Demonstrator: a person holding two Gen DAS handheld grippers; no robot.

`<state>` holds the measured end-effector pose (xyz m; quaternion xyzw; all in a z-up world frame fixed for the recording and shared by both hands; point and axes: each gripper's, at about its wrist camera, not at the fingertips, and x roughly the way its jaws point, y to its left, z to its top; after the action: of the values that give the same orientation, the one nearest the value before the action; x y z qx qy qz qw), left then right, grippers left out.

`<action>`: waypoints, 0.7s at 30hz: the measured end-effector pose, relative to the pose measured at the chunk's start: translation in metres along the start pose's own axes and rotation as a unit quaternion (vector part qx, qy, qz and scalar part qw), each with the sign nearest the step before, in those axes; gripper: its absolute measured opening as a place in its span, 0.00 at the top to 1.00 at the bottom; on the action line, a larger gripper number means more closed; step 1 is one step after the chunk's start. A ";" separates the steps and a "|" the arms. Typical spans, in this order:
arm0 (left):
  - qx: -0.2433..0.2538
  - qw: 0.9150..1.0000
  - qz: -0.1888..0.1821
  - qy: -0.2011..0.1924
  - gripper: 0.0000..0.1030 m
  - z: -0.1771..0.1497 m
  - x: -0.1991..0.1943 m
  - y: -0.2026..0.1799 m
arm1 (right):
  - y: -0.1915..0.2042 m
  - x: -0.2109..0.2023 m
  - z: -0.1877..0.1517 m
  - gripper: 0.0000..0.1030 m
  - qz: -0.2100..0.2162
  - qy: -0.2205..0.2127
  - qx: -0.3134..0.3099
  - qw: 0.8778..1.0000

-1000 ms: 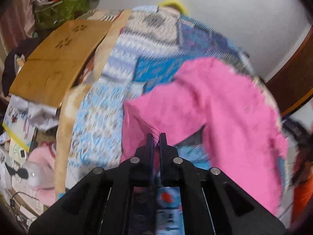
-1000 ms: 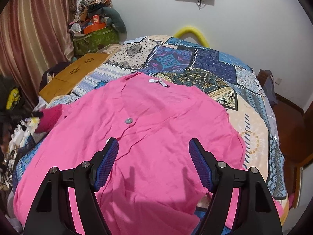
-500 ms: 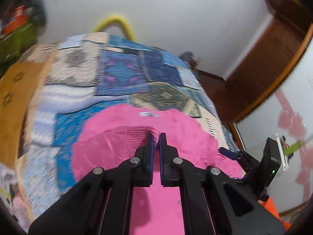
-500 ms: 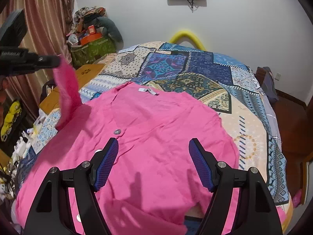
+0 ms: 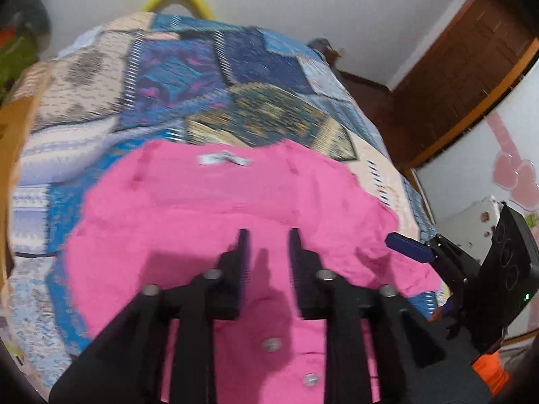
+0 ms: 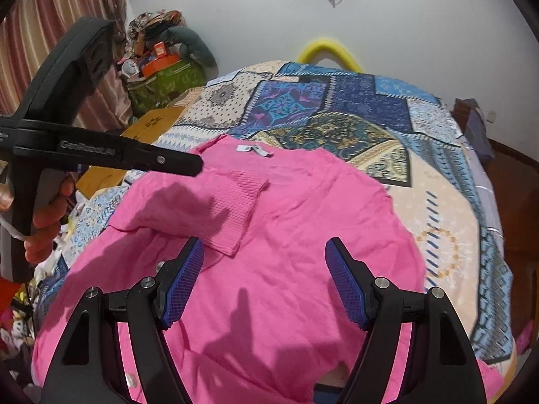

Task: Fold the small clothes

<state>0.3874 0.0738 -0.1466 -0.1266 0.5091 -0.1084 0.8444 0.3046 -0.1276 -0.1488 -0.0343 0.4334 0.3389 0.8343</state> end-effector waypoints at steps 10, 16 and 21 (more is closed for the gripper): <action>-0.063 0.988 0.136 -0.037 0.49 -0.034 -0.031 0.126 | 0.004 0.051 0.019 0.47 0.030 0.030 0.015 0.999; -0.120 0.989 0.086 0.005 0.49 -0.055 0.007 0.172 | 0.002 0.075 0.029 0.64 0.018 0.040 0.032 0.999; -0.120 0.991 0.047 -0.019 0.74 -0.052 0.019 0.165 | 0.004 0.083 0.036 0.90 0.009 0.039 0.025 0.999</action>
<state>0.3586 0.2185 -0.2389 -0.2052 0.5074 -0.0043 0.8369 0.3601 -0.0670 -0.1870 -0.0225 0.4742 0.3336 0.8144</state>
